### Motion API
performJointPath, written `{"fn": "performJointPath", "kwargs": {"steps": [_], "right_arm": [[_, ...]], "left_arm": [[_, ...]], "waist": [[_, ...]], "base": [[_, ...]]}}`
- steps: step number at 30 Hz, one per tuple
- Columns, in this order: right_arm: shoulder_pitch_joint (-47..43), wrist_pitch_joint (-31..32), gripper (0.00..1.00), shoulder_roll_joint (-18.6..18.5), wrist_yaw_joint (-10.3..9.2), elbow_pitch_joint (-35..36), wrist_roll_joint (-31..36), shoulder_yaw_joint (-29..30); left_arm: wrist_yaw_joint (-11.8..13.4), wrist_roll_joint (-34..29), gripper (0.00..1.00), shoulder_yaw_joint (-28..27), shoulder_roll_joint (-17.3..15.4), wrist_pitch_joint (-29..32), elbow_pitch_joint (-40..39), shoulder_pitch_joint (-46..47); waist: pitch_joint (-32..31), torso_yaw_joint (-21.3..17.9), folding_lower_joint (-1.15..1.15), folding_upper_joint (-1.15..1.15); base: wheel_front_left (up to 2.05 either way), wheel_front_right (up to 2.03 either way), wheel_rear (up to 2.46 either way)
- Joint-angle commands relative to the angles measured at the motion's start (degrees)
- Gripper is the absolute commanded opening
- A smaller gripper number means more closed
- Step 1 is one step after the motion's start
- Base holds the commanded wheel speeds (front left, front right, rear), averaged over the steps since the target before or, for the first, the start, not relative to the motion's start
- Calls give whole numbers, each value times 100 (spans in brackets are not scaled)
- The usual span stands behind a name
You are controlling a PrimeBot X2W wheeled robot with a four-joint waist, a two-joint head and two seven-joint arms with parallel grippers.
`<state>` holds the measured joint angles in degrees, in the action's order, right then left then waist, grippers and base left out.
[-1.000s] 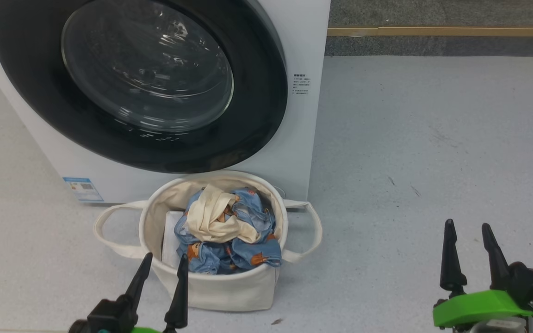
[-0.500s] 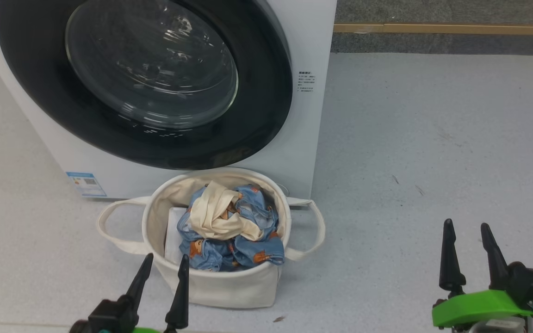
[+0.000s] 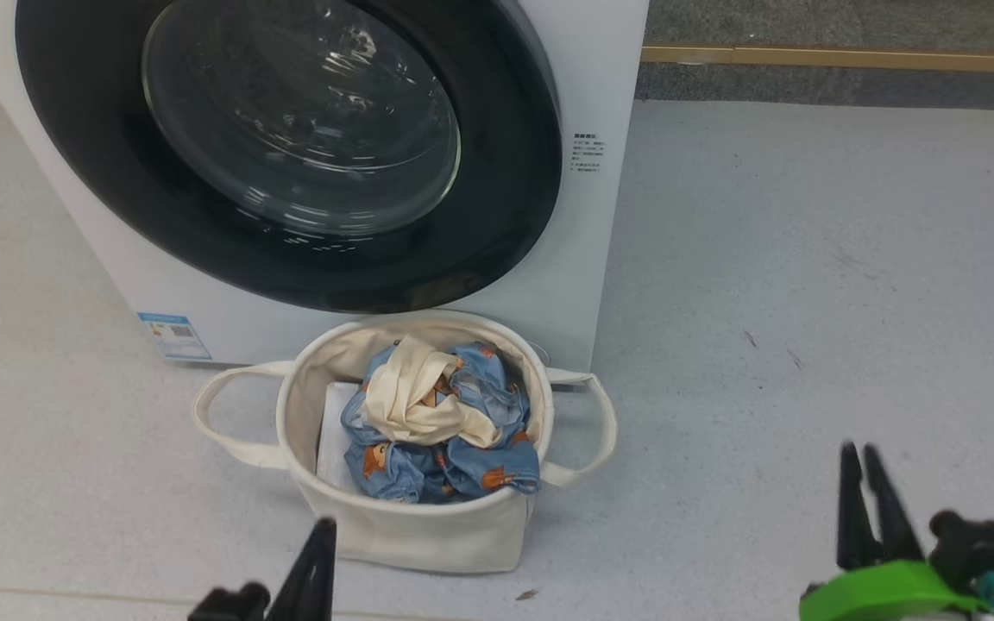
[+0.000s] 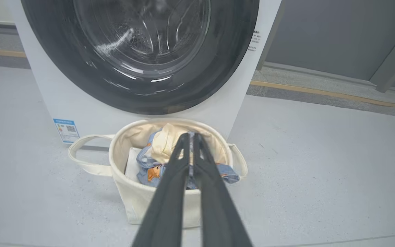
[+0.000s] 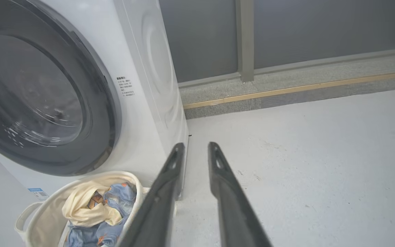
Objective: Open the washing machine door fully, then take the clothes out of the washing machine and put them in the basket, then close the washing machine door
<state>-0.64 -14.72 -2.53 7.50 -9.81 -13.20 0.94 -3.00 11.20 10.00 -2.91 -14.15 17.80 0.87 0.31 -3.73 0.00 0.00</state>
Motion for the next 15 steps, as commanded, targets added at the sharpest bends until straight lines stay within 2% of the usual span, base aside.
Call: {"fn": "performJointPath", "kwargs": {"steps": [1, 7, 11, 15], "right_arm": [[1, 9, 0, 0, 0, 2, -53, -3], [24, 100, 0, -15, 0, -8, -456, 10], [48, 160, 0, -25, 0, -27, -719, 17], [75, 220, 0, -33, 0, -44, -980, 25]], "left_arm": [[-3, 53, 0, -15, 0, 14, 0, 6], [-25, 449, 0, -97, 0, 120, -22, 27], [-39, 708, 0, -149, 0, 185, -31, 43], [-54, 968, 0, -201, 0, 250, -42, 64]], "waist": [[0, 1, 0, 0], [-14, 21, 13, 0], [-5, 33, 1, 0], [-2, 45, 0, 0]], "base": [[0, 0, 0], [0, 0, 0], [0, 0, 0], [0, 0, 0]]}}
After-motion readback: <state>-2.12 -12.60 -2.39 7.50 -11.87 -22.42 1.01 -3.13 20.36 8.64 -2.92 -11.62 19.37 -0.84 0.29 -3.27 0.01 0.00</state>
